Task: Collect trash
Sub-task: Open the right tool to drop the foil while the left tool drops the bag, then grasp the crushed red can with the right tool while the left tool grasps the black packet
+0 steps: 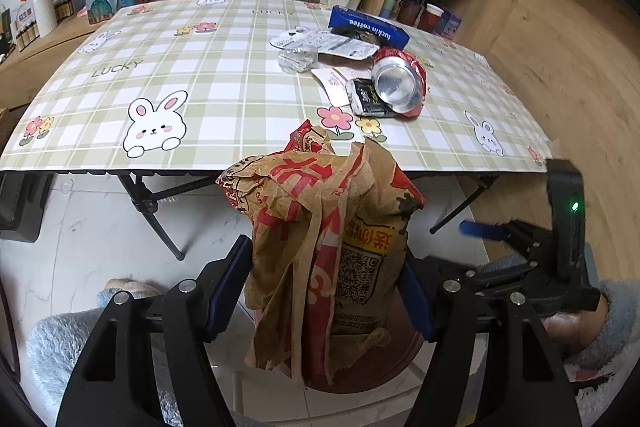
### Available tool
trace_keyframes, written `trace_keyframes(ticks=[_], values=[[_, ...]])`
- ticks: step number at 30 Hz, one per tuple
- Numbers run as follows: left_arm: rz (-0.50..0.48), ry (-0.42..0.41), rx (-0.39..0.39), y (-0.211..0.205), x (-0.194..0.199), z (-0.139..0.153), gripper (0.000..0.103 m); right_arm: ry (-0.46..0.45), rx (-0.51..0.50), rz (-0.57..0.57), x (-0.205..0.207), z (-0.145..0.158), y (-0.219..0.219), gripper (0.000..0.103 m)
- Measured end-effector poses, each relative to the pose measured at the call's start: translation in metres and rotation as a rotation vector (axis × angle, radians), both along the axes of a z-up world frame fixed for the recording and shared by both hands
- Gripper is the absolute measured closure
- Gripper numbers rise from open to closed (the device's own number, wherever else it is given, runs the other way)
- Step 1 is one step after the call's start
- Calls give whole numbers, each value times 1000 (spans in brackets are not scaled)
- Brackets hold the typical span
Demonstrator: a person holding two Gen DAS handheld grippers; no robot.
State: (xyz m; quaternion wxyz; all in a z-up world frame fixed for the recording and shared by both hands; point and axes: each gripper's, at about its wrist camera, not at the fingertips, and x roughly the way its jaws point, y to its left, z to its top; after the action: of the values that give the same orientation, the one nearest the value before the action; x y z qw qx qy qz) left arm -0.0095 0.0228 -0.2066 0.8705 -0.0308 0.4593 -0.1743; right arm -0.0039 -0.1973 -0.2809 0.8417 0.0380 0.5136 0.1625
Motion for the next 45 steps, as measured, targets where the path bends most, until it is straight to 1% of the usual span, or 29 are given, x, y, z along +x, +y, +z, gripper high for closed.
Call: trace_keyframes(ticks=[3, 12, 16, 23, 25, 27, 28, 29, 30, 31, 33, 39, 40, 45], values=[[-9, 13, 7, -2, 0, -4, 35, -41, -20, -37, 2, 7, -8, 6], [-56, 67, 29, -17, 2, -19, 35, -143, -42, -162, 4, 22, -36, 6], [-87, 88, 47, -26, 4, -26, 34, -166, -40, -215, 5, 26, -50, 6], [-157, 106, 84, -51, 10, -35, 33, -185, -50, -266, 1, 30, -62, 6], [-186, 111, 94, -60, 11, -38, 31, -194, -53, -280, 0, 32, -66, 6], [-229, 110, 86, -69, 10, -38, 28, -201, -55, -295, 0, 33, -69, 6], [-247, 101, 82, -73, 10, -37, 22, -202, -56, -302, 0, 33, -71, 6], [-258, 80, 86, -76, 8, -34, 18, -201, -57, -307, -1, 33, -72, 6], [-256, 59, 93, -77, 7, -31, 13, -199, -56, -314, 0, 33, -73, 6], [-249, 41, 95, -76, 7, -28, 12, -198, -54, -319, -1, 33, -74, 6], [-223, 20, 80, -70, 10, -22, 11, -199, -54, -324, -1, 33, -75, 6], [-71, -19, 47, -39, 22, -11, 9, -195, -61, -329, -1, 33, -75, 6], [-42, -30, 46, -32, 25, -9, 9, -194, -63, -328, -1, 32, -74, 6], [45, -76, 55, -10, 36, 1, 9, -193, -71, -330, 2, 33, -74, 6]])
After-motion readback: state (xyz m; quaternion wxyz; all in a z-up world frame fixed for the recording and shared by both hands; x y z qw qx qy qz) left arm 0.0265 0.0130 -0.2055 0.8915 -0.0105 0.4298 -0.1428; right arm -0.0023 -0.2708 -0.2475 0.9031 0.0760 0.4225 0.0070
